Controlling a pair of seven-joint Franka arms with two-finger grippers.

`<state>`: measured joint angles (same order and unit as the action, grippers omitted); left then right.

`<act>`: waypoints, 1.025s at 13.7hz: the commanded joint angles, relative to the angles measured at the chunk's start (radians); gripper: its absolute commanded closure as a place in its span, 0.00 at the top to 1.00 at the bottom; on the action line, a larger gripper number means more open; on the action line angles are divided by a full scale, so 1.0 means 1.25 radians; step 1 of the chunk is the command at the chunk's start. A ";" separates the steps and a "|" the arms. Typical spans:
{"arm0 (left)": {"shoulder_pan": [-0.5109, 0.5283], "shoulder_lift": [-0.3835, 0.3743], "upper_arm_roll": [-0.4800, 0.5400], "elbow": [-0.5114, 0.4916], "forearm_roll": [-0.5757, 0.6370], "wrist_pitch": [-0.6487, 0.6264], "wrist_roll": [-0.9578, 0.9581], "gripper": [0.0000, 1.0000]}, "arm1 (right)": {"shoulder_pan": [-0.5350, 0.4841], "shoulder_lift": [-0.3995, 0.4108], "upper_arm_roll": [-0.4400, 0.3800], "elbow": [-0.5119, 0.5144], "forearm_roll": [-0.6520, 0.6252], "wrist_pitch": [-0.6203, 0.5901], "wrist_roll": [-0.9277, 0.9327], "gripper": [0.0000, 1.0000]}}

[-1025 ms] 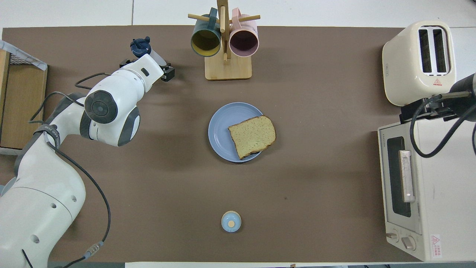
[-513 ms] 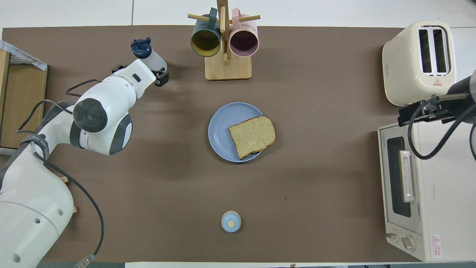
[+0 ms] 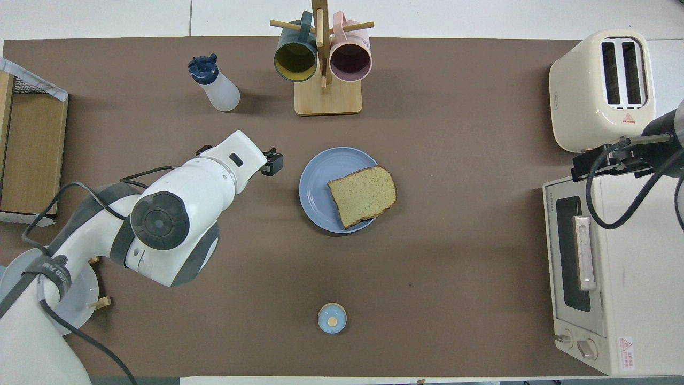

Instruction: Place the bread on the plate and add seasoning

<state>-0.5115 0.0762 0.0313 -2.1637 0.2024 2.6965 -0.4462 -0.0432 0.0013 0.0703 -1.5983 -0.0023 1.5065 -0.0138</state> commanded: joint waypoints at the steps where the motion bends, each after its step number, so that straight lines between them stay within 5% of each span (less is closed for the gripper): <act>1: -0.014 -0.051 0.004 0.136 -0.015 -0.278 -0.004 1.00 | -0.007 -0.005 0.003 -0.001 0.019 -0.014 -0.022 1.00; 6: 0.081 -0.046 0.014 0.402 -0.141 -0.639 0.185 1.00 | -0.006 -0.005 0.003 -0.003 0.019 -0.014 -0.021 1.00; 11: 0.248 -0.082 0.019 0.415 -0.150 -0.813 0.490 1.00 | -0.010 -0.005 0.004 -0.004 0.015 -0.010 -0.017 1.00; 14: 0.258 -0.093 0.024 0.412 -0.146 -0.833 0.515 1.00 | -0.006 -0.005 0.004 -0.006 0.006 -0.007 -0.016 1.00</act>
<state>-0.1881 -0.0215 0.0656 -1.6495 0.0304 1.6872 0.1775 -0.0426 0.0014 0.0706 -1.5996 -0.0024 1.5051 -0.0138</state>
